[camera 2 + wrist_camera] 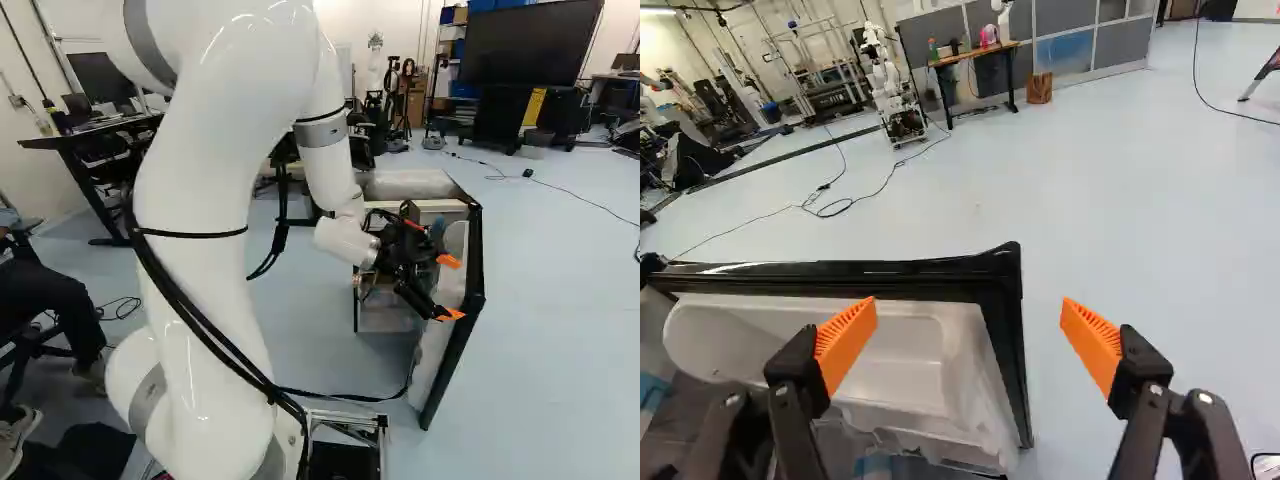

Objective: Open the fridge door

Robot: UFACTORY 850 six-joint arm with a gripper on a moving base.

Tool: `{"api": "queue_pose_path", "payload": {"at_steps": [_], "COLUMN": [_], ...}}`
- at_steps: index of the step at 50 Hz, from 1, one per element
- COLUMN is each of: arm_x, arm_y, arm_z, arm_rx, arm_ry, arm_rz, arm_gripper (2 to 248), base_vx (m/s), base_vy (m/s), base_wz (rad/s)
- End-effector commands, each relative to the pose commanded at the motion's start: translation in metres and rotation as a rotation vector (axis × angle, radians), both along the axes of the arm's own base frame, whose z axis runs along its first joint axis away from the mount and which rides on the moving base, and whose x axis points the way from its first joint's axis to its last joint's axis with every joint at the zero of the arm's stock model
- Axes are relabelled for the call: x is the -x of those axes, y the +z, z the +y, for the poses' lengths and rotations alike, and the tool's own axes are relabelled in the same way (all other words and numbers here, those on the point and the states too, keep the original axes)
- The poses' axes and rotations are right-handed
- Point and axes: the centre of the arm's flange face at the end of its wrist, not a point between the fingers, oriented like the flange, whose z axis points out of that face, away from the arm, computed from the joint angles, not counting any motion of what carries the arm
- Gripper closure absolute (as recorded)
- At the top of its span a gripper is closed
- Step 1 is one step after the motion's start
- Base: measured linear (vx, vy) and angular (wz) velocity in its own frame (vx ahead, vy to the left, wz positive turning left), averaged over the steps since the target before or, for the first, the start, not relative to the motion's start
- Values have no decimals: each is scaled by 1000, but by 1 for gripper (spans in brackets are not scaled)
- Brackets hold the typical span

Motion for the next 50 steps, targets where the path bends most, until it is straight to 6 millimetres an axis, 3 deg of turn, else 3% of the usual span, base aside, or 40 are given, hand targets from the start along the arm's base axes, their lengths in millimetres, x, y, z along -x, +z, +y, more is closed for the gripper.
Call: {"api": "queue_pose_path", "payload": {"at_steps": [23,50], "arm_x": [-24,-36], "arm_y": [-10,-22], "arm_z": [-46,-92], "arm_rx": [-71,-177], "arm_ry": [-71,-163], "arm_rz": [-66,-154], "arm_gripper": [3,3], "base_vx": [0,0], "base_vy": [0,0], "base_wz": [0,0]}}
